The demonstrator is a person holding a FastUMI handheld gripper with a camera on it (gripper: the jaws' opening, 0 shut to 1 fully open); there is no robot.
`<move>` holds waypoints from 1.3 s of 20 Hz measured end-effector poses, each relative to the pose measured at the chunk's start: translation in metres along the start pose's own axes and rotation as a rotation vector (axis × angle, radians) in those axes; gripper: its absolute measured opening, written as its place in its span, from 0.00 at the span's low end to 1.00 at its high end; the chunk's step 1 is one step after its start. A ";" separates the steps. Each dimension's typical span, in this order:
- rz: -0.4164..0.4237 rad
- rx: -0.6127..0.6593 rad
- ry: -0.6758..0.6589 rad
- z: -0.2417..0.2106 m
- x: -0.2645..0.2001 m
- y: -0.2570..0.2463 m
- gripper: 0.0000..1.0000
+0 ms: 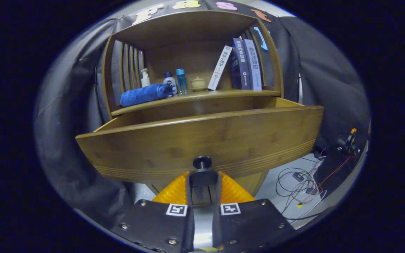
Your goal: Pull open the drawer, take out the items inside it, and place them on the countertop above the cabinet.
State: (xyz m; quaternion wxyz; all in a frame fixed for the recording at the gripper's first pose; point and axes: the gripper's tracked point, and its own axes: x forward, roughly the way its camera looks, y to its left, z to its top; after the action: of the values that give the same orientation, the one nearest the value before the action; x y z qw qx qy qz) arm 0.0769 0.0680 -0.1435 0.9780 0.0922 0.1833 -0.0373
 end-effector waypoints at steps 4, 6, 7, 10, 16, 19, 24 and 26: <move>0.040 0.036 0.019 -0.009 -0.006 0.006 0.35; 0.069 0.027 0.030 -0.013 -0.017 0.016 0.54; 0.075 0.016 0.006 -0.006 -0.028 0.017 0.63; 0.070 0.019 -0.160 0.049 -0.045 0.026 0.73; -0.032 0.021 -0.089 0.128 -0.029 0.021 0.73; -0.071 0.008 0.099 0.130 0.007 0.018 0.74; -0.175 0.024 0.351 0.111 0.061 0.004 0.74; -0.186 0.037 0.481 0.091 0.077 0.002 0.71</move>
State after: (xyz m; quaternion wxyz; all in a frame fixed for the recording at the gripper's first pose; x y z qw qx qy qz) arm 0.1807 0.0491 -0.0876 0.8969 0.0988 0.4174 -0.1075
